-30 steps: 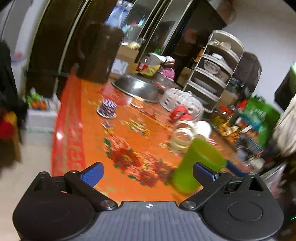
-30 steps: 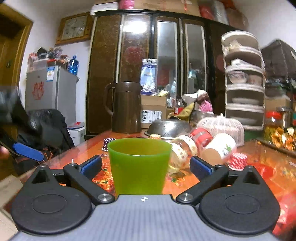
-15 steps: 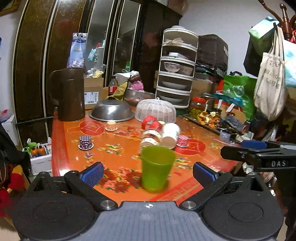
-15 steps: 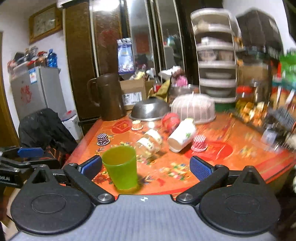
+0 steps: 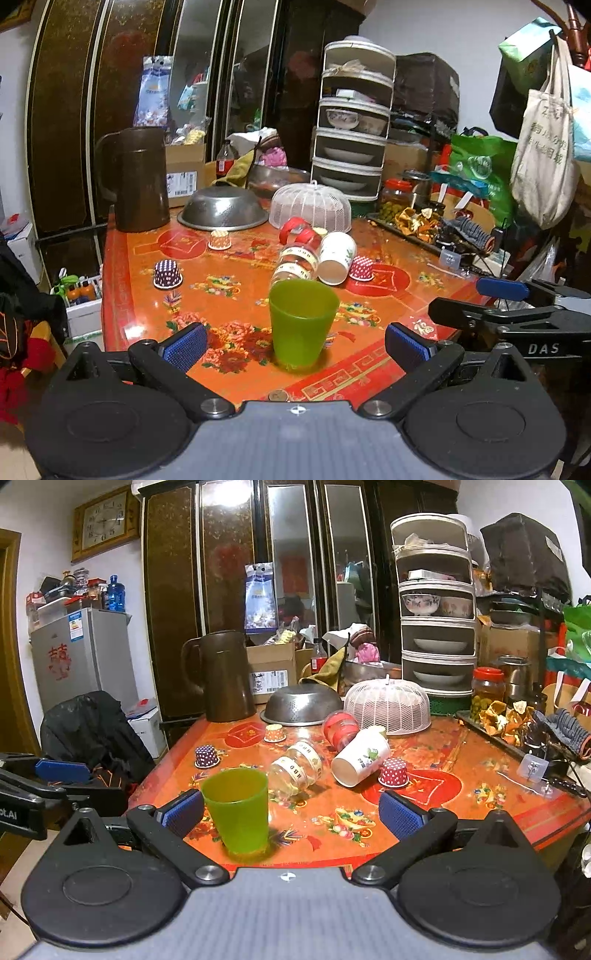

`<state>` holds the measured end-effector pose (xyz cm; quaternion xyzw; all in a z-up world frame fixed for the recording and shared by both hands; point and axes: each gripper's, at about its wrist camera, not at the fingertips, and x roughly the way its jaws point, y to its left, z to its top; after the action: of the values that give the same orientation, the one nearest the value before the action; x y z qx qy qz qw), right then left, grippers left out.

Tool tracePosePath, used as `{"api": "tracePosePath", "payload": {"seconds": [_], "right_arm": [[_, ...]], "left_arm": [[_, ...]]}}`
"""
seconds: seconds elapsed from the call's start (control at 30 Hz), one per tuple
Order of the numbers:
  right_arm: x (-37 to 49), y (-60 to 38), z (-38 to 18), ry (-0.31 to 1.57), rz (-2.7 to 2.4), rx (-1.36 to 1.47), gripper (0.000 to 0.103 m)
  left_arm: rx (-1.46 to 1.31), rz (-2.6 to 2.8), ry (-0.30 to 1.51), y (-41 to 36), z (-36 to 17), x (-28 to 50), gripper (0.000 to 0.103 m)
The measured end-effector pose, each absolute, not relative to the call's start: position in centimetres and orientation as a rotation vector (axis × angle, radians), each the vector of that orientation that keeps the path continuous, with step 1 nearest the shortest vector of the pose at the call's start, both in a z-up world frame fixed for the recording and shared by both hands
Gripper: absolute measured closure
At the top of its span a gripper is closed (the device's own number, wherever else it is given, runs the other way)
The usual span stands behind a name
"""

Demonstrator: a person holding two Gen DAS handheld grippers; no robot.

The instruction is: Flip cup upright

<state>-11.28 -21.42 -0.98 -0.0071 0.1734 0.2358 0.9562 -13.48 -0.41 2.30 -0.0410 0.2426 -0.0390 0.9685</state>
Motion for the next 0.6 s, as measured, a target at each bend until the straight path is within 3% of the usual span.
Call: {"api": "tracePosePath", "payload": {"seconds": [0.6], "right_arm": [[-11.09, -21.4, -1.38, 0.371, 0.499, -0.005, 0.001]], "left_arm": [[-0.066, -0.082, 0.514, -0.97, 1.83, -13.03, 0.0]]}}
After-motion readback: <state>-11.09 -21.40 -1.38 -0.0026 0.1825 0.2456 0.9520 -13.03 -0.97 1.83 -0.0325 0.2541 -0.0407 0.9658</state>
